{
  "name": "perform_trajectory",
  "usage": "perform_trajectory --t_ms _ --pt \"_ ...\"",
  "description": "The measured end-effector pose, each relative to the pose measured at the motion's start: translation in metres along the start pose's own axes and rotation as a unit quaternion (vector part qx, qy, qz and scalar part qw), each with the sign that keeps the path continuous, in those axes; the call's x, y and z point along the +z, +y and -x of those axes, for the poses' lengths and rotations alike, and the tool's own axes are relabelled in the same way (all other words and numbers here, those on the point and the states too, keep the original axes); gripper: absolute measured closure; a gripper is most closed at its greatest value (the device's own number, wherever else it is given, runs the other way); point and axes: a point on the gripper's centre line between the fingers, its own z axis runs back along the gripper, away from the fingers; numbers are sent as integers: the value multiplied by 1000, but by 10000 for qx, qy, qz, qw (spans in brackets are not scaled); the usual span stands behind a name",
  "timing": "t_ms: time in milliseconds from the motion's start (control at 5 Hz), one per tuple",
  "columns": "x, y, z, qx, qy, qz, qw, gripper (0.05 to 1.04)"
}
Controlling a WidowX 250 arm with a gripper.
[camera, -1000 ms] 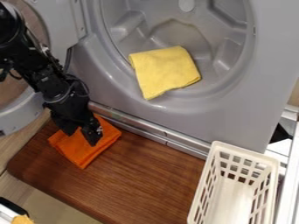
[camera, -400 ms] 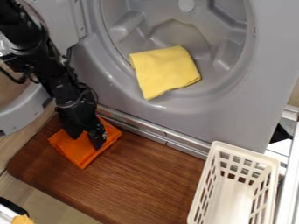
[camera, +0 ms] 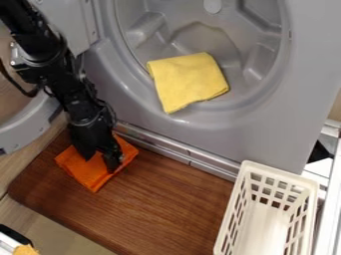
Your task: Slide the orange cloth in the right side
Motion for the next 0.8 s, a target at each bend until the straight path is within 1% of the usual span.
perform_trajectory --t_ms 200,400,800 --pt "-4 -7 -4 -60 -8 -20 10000 84" --pt "-13 -19 -11 -207 -20 59 9998 81" --pt "-15 -39 -32 -474 -168 162 9986 83"
